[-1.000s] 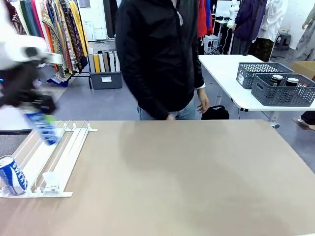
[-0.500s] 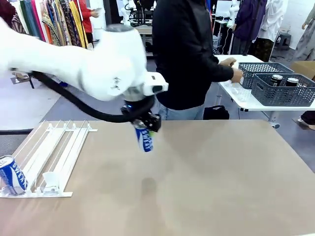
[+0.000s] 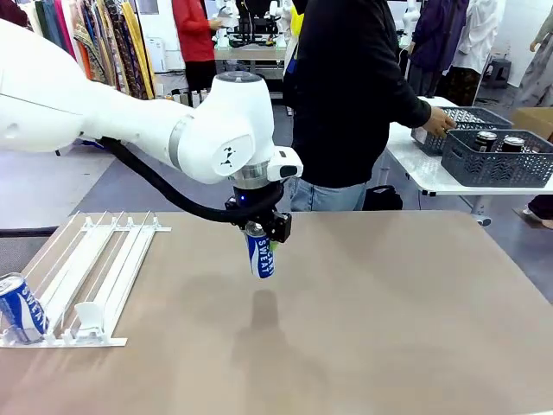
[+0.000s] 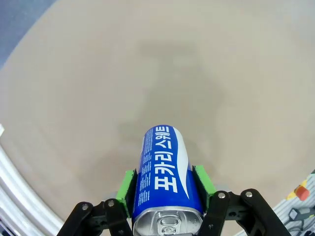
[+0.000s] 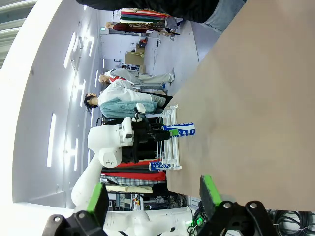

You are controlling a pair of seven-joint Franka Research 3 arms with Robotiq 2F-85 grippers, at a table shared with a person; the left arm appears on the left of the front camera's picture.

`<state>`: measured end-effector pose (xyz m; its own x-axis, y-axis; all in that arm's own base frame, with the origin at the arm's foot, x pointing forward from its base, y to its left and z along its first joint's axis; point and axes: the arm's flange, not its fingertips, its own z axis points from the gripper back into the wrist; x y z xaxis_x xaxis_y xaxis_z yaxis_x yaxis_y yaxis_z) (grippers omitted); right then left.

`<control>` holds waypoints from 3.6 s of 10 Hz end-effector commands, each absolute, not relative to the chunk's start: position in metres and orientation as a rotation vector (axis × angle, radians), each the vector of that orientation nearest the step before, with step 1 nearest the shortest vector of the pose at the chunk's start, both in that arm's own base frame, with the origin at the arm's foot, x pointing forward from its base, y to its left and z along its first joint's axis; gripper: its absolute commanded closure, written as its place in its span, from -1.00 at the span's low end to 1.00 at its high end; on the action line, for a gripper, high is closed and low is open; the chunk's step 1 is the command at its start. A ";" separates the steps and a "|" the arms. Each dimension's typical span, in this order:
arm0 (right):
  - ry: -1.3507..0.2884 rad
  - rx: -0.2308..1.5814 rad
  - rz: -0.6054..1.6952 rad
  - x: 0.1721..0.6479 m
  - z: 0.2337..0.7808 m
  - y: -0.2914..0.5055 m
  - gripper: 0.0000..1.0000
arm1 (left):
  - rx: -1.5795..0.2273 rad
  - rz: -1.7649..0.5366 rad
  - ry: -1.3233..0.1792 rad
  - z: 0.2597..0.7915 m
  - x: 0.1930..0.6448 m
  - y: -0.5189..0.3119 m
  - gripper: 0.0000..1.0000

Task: Retrieve and store the cans from the dispenser.
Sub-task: Pick up one can from the Automatic Can Dispenser and place it in the middle of the table.

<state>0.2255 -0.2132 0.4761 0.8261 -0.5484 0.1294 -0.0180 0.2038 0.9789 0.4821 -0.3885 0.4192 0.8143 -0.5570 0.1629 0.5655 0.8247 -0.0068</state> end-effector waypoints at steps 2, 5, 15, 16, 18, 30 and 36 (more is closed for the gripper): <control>-0.541 1.342 -0.374 0.227 0.478 -0.214 -1.00 | -0.114 -0.636 -0.144 0.398 0.481 -0.388 1.00; -0.541 1.342 -0.374 0.227 0.478 -0.214 -1.00 | -0.121 -0.642 -0.113 0.388 0.483 -0.390 1.00; -0.541 1.342 -0.374 0.227 0.478 -0.214 -1.00 | -0.317 -0.684 -0.243 0.540 0.436 -0.314 -1.00; -0.541 1.342 -0.374 0.227 0.478 -0.214 -1.00 | -0.409 -0.699 -0.218 0.563 0.428 -0.278 -1.00; -0.541 1.342 -0.374 0.227 0.478 -0.214 -1.00 | -0.605 -0.634 -0.212 0.595 0.414 -0.162 -1.00; -0.541 1.342 -0.374 0.227 0.478 -0.214 -1.00 | -1.292 -0.115 -0.453 0.513 0.255 0.221 -1.00; -0.541 1.342 -0.374 0.227 0.478 -0.214 -1.00 | -1.292 -0.115 -0.453 0.513 0.255 0.221 -1.00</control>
